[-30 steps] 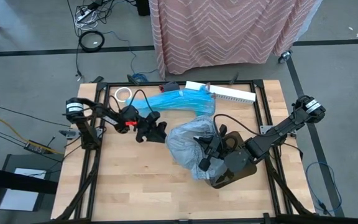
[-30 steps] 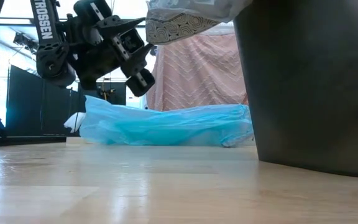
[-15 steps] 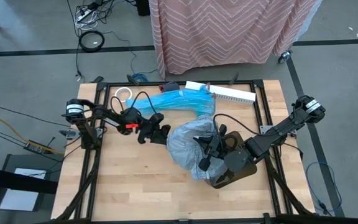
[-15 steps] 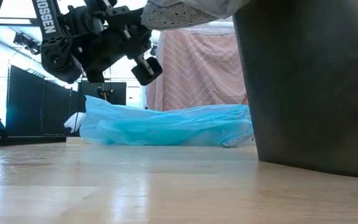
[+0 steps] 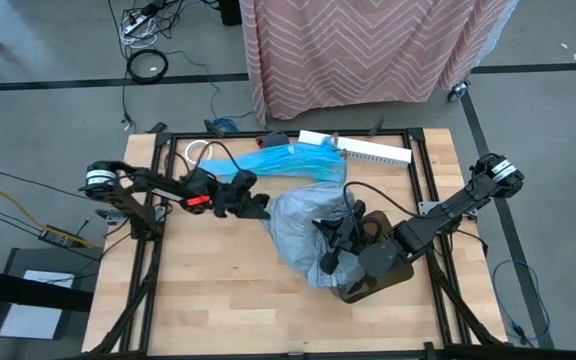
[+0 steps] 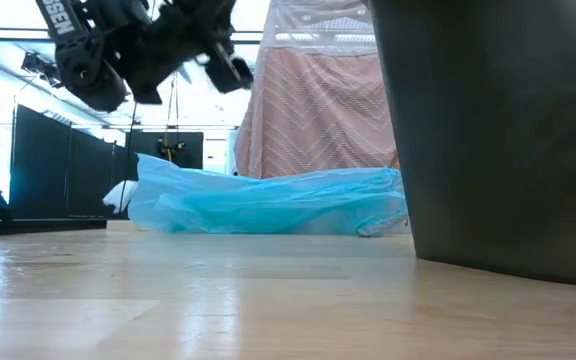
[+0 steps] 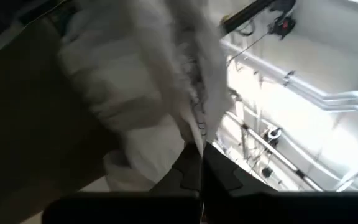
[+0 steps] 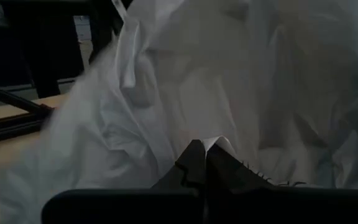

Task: Place trash/remove bag and relplace
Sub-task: Remove the blue trash bag from the black trash bin using the drawstring

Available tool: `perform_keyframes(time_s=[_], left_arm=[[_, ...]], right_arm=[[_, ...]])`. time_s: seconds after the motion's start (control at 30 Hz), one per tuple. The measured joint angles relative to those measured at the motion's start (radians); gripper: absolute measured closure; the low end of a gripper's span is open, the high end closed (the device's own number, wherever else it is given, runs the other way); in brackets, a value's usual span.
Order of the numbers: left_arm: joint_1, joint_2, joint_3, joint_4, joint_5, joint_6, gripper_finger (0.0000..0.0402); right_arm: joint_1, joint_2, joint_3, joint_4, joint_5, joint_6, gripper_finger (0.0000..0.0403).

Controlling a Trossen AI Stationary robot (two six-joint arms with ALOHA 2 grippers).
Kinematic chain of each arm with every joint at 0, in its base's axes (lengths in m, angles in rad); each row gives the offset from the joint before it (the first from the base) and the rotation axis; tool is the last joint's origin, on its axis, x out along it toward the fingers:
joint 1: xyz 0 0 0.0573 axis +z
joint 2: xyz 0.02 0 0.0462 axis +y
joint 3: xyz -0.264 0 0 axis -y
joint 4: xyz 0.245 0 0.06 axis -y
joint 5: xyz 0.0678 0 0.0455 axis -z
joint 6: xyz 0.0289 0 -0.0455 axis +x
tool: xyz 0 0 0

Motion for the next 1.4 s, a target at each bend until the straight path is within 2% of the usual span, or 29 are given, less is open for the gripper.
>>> perform_keyframes(time_s=[0.17,0.4,0.57,0.73,0.87,1.23,1.4], left_arm=[[0.000,-0.113,0.012,0.000,-0.014,-0.009,0.0400],[-0.010,-0.231,0.110,-0.007,-0.012,-0.010,0.0400],[-0.019,-0.240,0.219,-0.104,-0.010,0.036,0.0399],[-0.058,-0.236,0.299,-0.310,0.004,0.135,0.0398],[-0.075,-0.236,0.360,-0.424,0.060,0.184,0.0398],[-0.120,-0.237,0.446,-0.475,0.131,0.204,0.0397],[-0.118,-0.237,0.446,-0.656,0.148,0.327,0.0397]], right_arm=[[-0.007,0.000,0.000,-0.048,0.000,0.049,0.0403],[-0.036,0.000,0.000,-0.087,0.000,0.095,0.0403],[-0.060,0.000,0.000,-0.094,-0.010,0.096,0.0403],[-0.079,0.000,0.000,-0.103,-0.035,0.106,0.0403],[-0.094,0.000,0.000,-0.103,-0.037,0.106,0.0403],[-0.135,0.000,0.000,-0.125,-0.090,0.092,0.0403],[-0.119,0.000,0.011,0.002,-0.143,-0.042,0.0403]])
